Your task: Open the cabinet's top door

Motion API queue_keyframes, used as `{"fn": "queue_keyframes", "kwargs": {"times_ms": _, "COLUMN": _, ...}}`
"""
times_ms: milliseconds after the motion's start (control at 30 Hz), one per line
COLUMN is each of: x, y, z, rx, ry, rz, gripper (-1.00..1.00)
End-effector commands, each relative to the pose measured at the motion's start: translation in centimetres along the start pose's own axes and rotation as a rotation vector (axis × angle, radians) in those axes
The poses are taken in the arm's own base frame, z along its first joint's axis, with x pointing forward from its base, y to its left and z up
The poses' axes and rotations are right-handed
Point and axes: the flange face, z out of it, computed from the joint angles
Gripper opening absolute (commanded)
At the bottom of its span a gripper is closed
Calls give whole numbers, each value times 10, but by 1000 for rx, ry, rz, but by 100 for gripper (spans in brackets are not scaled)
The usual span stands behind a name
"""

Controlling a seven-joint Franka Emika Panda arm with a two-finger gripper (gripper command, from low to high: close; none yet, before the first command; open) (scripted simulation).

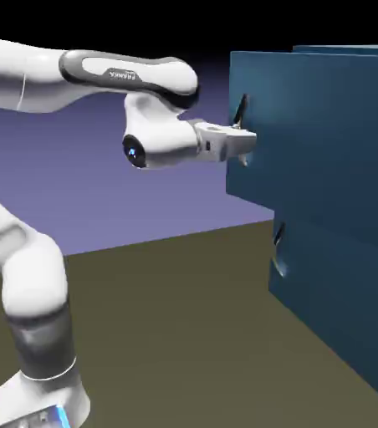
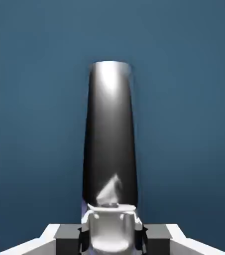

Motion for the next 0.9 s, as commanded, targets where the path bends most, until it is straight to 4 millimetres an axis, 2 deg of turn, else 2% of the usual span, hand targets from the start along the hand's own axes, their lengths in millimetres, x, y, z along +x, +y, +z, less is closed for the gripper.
{"fn": "queue_keyframes", "kwargs": {"times_ms": 0, "x": 2, "y": 2, "z": -8, "rx": 11, "ry": -12, "rz": 1, "gripper": -100}}
{"fn": "queue_keyframes", "kwargs": {"times_ms": 233, "x": 15, "y": 16, "z": -62, "rx": 86, "ry": -87, "rz": 1, "gripper": -100}}
{"fn": "queue_keyframes", "kwargs": {"times_ms": 433, "x": 27, "y": 27, "z": -96, "rx": 137, "ry": -138, "rz": 1, "gripper": -100}}
{"fn": "queue_keyframes", "kwargs": {"times_ms": 600, "x": 34, "y": 34, "z": -114, "rx": 165, "ry": -165, "rz": 1, "gripper": -100}}
{"fn": "queue_keyframes", "kwargs": {"times_ms": 867, "x": 40, "y": 40, "z": -129, "rx": 186, "ry": -190, "rz": 1, "gripper": -100}}
